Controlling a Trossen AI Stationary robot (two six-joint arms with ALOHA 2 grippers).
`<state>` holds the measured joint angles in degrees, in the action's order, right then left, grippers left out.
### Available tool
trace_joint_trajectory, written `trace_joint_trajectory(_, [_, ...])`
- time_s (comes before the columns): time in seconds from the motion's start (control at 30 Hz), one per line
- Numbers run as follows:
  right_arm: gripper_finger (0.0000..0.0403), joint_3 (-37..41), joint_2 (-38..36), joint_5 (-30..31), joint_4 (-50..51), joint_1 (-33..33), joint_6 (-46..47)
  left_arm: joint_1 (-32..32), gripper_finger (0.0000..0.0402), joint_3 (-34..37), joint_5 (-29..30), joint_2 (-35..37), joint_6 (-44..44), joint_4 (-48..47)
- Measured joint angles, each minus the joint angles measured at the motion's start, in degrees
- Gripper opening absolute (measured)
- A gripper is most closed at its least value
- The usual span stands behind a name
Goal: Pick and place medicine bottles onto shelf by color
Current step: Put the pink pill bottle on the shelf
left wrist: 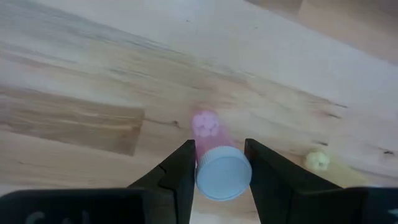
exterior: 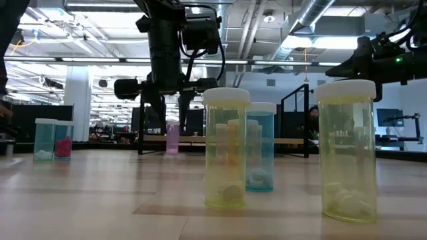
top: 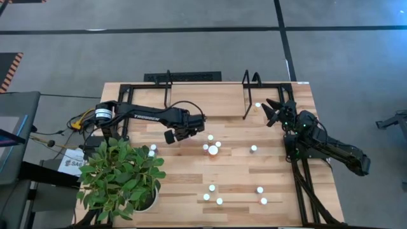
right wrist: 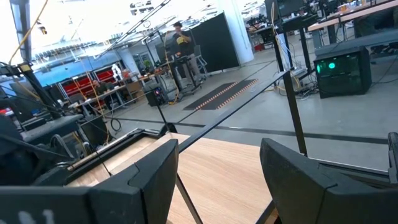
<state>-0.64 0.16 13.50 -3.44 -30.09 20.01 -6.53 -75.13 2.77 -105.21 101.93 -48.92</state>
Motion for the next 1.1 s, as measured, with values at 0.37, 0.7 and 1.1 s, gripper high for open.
trace_joint_trajectory(0.37, [0.0249, 0.0, 0.0, 0.0, 0.0, 0.0, 0.0, 0.0, 0.0114, 1.0, -1.9, 0.0, 0.0, 1.6])
trace_joint_trajectory(0.7, [0.0249, 0.0, 0.0, 0.0, 0.0, 0.0, 0.0, 0.0, 0.0114, 2.0, -3.1, 0.0, -0.2, 2.5])
trace_joint_trajectory(1.1, [0.0249, 0.0, 0.0, 0.0, 0.0, 0.0, 0.0, 0.0, 0.0114, 2.0, -1.9, 0.0, -0.4, 1.7])
